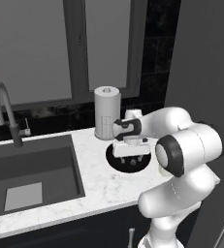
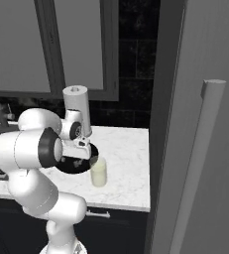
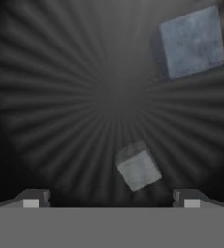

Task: Grab a lemon wedge from the fridge and one ice cube from the ice bowl, and put them in the glass of lemonade.

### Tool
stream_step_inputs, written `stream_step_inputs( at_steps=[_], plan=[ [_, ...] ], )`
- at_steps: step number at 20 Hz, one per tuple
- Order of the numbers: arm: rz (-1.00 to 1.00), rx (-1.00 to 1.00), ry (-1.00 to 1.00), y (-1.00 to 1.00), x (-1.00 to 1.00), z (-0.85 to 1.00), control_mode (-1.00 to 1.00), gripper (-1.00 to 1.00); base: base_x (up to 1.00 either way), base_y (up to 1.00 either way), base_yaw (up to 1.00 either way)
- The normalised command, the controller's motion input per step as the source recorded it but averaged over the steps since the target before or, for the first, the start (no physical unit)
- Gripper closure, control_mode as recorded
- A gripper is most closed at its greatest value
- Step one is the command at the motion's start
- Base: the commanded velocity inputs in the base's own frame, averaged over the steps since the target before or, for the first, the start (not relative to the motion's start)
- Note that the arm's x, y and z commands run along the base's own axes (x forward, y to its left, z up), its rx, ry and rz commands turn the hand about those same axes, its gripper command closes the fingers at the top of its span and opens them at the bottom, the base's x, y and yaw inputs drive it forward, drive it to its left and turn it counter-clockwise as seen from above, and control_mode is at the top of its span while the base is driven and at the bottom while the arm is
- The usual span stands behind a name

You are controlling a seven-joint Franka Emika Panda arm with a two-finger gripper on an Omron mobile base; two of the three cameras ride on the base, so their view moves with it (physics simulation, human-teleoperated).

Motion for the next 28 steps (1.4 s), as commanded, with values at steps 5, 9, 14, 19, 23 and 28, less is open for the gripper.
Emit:
stream_step_inputs(
  at_steps=[5,9,14,19,23,28],
  plan=[
    [0.02,0.00,0.00,0.02,0.00,-0.27,-1.00,-1.00,0.00,0.00,0.00],
    [0.02,0.00,0.00,0.04,0.00,-0.18,-1.00,-1.00,0.00,0.00,0.00],
    [0.04,-0.02,0.00,0.29,0.07,0.00,-1.00,-1.00,0.00,0.00,0.00],
    [0.05,-0.01,0.00,0.24,0.13,0.00,-1.00,-1.00,0.00,0.00,0.00],
    [0.01,0.00,0.00,0.00,0.00,0.00,-1.00,-1.00,0.00,0.00,0.00],
    [0.00,0.00,0.00,0.00,0.00,0.00,-1.00,-1.00,0.00,0.00,0.00]
  ],
)
